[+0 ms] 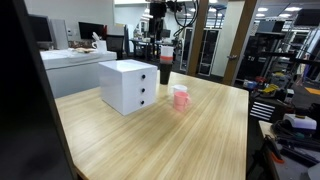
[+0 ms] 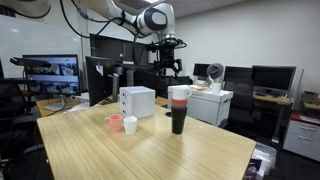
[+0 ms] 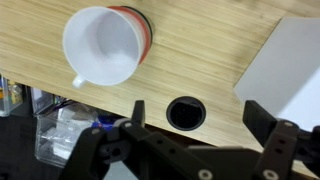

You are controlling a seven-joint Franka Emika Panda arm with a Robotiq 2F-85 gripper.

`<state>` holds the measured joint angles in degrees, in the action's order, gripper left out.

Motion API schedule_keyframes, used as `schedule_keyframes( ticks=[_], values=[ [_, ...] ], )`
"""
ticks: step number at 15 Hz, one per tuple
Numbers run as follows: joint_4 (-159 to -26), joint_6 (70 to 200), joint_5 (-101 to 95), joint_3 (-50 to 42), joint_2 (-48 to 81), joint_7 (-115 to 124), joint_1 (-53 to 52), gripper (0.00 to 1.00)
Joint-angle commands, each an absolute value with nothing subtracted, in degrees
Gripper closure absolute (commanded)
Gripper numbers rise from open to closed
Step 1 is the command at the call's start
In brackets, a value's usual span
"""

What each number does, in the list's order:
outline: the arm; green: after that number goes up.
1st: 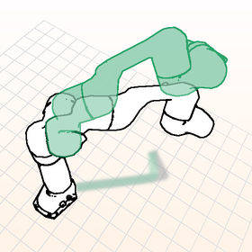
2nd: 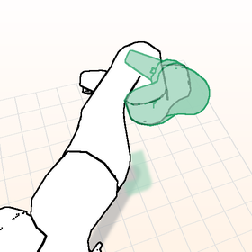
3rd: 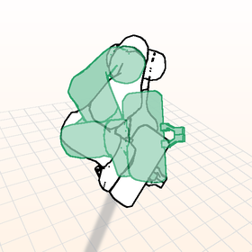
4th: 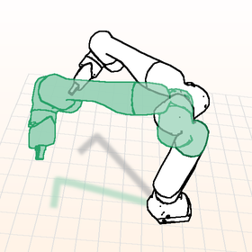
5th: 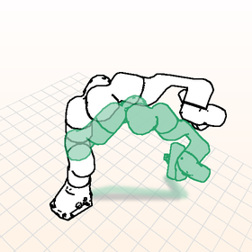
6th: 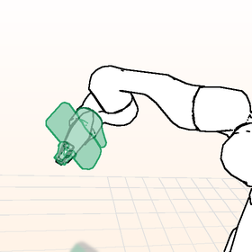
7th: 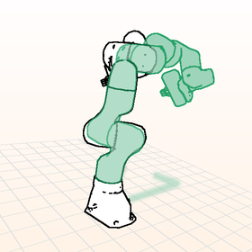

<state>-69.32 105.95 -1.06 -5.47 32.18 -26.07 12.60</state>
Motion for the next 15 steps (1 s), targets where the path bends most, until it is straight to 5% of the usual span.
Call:
schedule_keyframes(
  ticks=[1, 15],
  values=[
    [-76.6, 107.0, -1.1, -4.0, 28.5, -28.2, 11.1, 0.00],
    [-108.7, 115.3, 0.0, 0.8, 13.5, -32.7, 10.5, 0.00]
  ],
)
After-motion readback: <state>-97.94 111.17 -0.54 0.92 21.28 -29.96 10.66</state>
